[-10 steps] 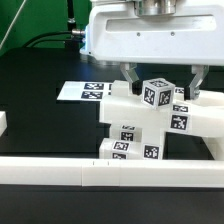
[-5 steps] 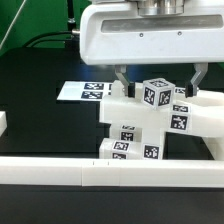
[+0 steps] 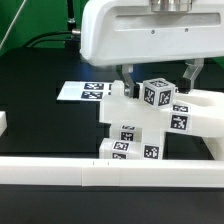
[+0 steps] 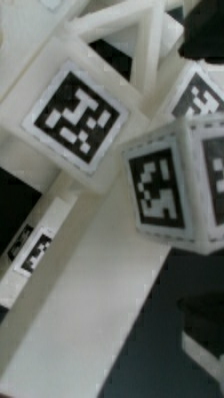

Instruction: Assemble chair

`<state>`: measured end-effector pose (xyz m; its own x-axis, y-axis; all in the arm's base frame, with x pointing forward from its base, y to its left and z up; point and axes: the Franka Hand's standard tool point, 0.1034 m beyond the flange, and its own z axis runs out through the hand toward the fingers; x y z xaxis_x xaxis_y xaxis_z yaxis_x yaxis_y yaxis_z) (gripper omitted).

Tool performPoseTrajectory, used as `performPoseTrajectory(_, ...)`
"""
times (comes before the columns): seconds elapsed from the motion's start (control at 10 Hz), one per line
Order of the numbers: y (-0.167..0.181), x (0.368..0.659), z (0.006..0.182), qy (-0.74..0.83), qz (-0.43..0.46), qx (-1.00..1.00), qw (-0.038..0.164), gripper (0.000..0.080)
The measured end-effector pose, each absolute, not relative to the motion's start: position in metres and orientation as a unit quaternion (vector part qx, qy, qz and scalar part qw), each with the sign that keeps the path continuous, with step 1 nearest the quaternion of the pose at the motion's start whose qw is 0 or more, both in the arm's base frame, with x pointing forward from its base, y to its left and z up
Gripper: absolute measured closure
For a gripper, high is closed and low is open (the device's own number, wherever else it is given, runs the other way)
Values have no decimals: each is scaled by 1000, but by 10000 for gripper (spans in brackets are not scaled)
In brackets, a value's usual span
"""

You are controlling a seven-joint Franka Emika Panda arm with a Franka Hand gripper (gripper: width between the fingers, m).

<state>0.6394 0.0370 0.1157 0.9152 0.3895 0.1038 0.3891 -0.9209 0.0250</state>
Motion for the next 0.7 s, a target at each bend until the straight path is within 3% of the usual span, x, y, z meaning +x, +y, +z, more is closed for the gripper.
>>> performPoseTrajectory(0.1,37,639,116,192,53,980,1,283)
performPoseTrajectory(0.2,37,639,116,192,53,980,1,283)
performPoseTrajectory(0.3,37,639,116,186,53,981,1,433)
performPoseTrajectory(0.4,37,639,116,178,53,983,1,515)
performPoseTrajectory(0.7,38,641,116,60,60,996,-15,515)
